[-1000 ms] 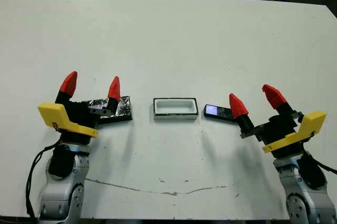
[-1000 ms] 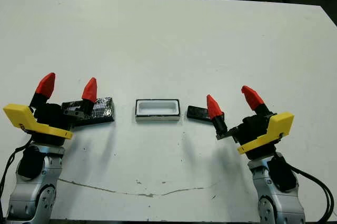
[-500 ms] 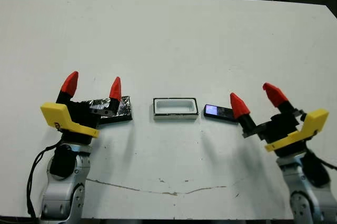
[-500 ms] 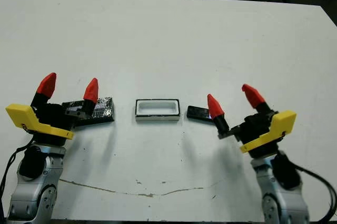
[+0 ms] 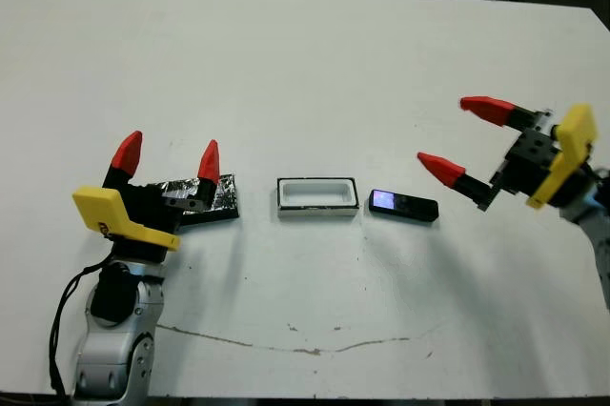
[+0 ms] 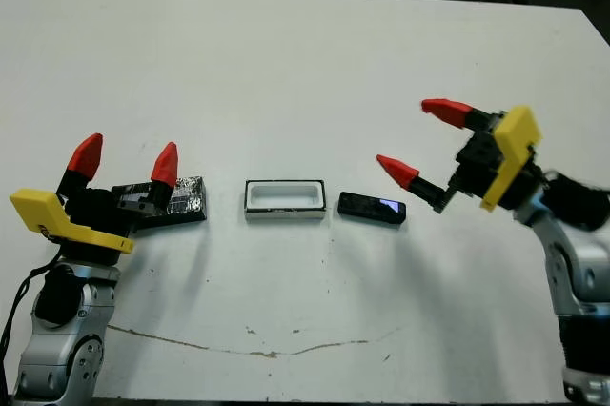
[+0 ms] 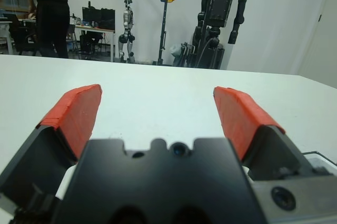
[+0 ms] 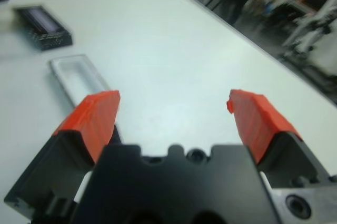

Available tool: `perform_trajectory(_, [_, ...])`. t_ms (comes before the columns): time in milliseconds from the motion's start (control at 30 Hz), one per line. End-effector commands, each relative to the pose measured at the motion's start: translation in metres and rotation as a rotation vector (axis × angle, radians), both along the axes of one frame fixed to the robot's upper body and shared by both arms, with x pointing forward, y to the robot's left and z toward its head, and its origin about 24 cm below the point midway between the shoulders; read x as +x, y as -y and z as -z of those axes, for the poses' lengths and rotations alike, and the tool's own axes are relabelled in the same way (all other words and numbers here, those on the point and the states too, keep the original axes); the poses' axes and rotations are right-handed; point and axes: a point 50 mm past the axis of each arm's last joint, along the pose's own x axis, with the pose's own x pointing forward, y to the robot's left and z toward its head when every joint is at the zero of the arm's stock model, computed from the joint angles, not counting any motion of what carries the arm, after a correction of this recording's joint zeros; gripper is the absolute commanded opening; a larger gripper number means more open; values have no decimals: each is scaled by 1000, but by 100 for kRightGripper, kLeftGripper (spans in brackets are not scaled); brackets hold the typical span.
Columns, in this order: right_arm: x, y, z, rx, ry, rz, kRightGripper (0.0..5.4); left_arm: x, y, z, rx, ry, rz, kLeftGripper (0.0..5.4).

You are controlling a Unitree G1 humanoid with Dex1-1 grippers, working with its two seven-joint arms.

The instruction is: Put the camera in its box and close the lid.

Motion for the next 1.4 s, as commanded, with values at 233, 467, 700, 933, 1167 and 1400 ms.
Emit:
perform_trajectory(233, [7, -6, 11, -190, -229, -140, 538, -2, -1, 4, -4, -24, -12, 540])
perform_trajectory(467, [12, -9, 24, -275, -275, -146, 538, -2, 0, 3, -7, -24, -14, 540])
perform_trajectory(700, [13, -9, 40, -286, -296, -131, 508, -1, 1, 3, -18, -22, -4, 540])
perform_trajectory(933, [12, -9, 52, -270, -295, -105, 412, -2, 1, 3, -22, -23, 2, 540])
perform_trajectory(1167, [10, -15, 62, -270, -311, -137, 303, -2, 1, 3, -10, -20, -3, 540])
perform_trajectory(1400, [8, -20, 63, -286, -302, -187, 191, -2, 2, 3, -23, -28, -1, 540])
